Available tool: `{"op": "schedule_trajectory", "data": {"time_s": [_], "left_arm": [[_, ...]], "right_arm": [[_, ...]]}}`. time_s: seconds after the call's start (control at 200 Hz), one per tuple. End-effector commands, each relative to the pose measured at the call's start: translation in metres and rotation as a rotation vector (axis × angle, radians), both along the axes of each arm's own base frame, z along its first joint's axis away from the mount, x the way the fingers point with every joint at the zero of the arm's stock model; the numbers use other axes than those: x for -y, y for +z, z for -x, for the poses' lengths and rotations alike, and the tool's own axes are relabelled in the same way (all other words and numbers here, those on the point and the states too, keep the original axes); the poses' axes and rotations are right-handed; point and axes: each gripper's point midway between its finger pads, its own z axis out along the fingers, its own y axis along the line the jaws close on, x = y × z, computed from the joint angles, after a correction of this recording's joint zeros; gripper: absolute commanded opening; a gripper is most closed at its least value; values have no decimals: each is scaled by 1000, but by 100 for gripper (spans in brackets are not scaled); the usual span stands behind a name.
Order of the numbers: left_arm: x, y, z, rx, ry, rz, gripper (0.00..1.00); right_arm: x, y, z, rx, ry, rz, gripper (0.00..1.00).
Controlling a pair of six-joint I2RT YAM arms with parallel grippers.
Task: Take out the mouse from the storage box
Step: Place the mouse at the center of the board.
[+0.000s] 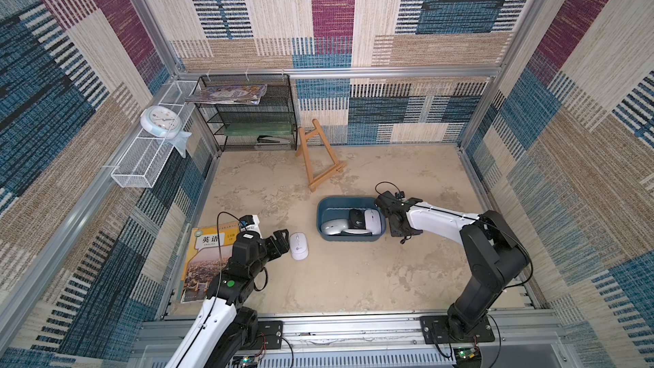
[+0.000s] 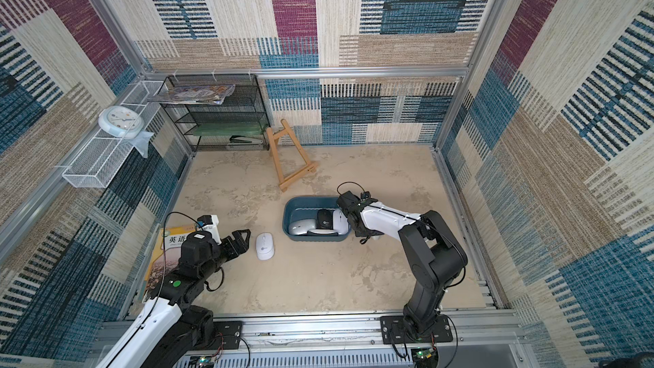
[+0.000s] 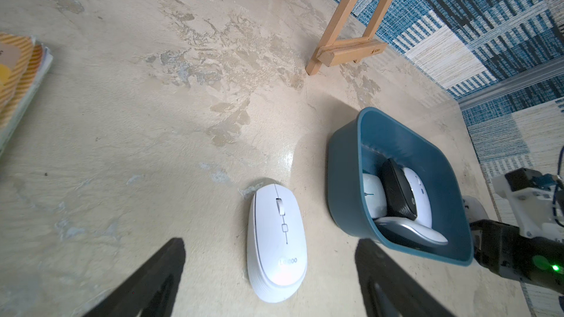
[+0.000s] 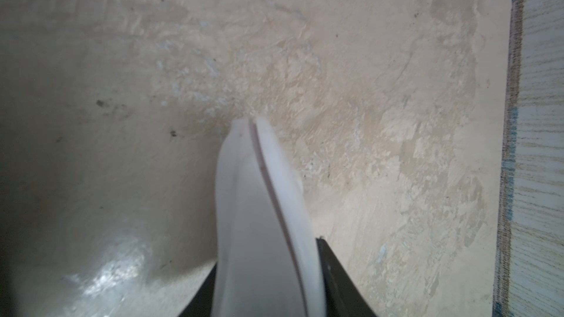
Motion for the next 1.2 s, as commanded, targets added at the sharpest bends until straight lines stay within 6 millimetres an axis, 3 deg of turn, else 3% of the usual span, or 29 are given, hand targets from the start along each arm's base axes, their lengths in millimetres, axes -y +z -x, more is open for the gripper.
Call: {"op": "schedule_trajectory", "data": {"time_s": [0.0,0.135,0.341,0.526,0.676,0.916,1.072,1.192], "left_arm": [[1,5,-2,24,-4,4,91],[0,6,-2,25,-4,1,91],[-2,6,-1,21,7,-10,91],[-4,3,-1,13,14,-24,91],[-4,-1,-3,-1,12,-32,91],[0,-9,-2,-37,-21,-42,91],[6,-6,-2,-58,-24,10,92],[23,4,-3,-116,-48,99,92]], "right_arm": [[2,-1,3,-4,-7,20,49],[-4,-3,5,4,8,19,54],[-26,7,4,42,59,7,59],[-35,15,5,59,68,-49,65],[-39,46,3,142,81,-123,70],[-38,118,2,334,149,-227,72],[-42,134,11,404,213,-317,73],[-45,140,14,476,230,-393,74]]}}
